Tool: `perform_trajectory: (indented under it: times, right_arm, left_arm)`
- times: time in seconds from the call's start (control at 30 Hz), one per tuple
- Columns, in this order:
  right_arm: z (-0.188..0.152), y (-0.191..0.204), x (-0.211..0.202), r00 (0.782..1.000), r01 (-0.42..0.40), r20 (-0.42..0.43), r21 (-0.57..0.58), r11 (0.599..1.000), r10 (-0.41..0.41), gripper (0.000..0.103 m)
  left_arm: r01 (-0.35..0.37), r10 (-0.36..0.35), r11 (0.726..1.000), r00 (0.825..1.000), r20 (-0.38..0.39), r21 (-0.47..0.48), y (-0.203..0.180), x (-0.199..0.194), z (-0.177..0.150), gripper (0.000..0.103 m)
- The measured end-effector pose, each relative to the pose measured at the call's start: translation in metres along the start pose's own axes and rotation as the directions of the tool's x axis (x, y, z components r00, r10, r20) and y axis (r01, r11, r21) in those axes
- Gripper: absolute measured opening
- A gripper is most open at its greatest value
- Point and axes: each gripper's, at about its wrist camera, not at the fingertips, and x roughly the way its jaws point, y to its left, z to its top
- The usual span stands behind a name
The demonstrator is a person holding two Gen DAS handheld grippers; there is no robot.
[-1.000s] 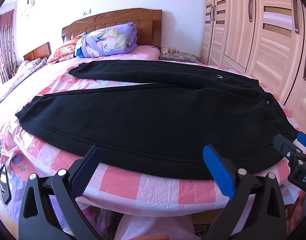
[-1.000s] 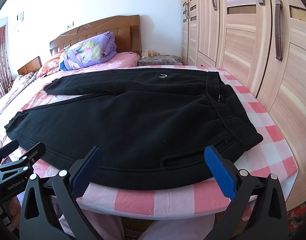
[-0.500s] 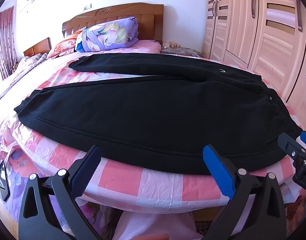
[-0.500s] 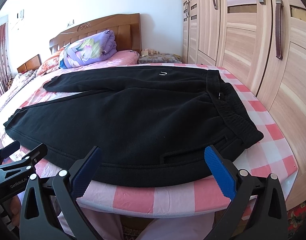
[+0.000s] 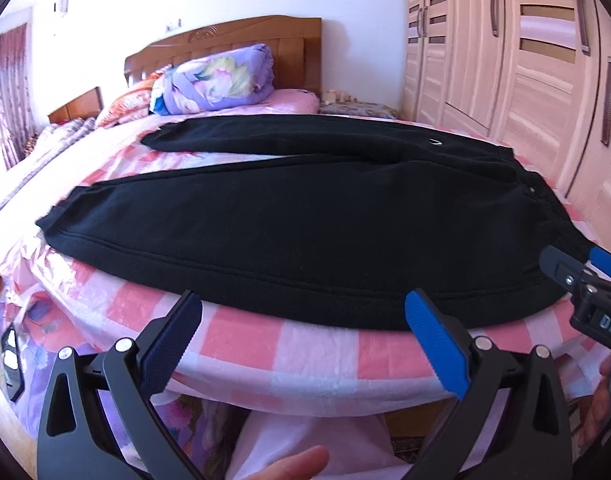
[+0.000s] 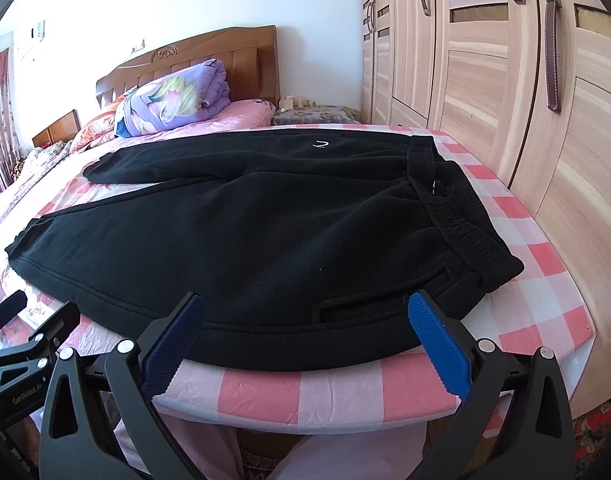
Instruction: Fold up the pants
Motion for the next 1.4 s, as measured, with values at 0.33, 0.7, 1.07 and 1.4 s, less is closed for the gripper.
perform_trajectory:
  times: [0.33,0.7,1.07,1.4]
  right_arm:
    - [0.102,-0.039,0.047,0.984,-0.172,0.020,-0.153,0.973,0.177,0.099]
    - [0.254,-0.092,0.286,0.926,-0.260,-0.329,-0.195,0.946,0.187,0.099]
    - [0.283,-0.045,0.414,0.805,-0.467,-0.531,-0.294,0.834,0.263,0.075]
    - [0.266,-0.014,0.363,0.885,-0.452,-0.366,-0.523,0.722,0.289,0.009]
  left_arm:
    - [0.115,-0.096,0.987,0.981,-0.166,0.110,-0.009,0.033,0.014,0.102]
    - [0.389,-0.319,0.903,0.892,-0.320,0.182,-0.001,0.201,0.234,0.102]
    - [0.256,-0.337,0.940,0.811,-0.479,-0.227,0.057,0.371,0.315,0.056]
    - [0.344,-0.509,0.848,0.737,-0.444,-0.403,0.032,0.392,0.323,0.073]
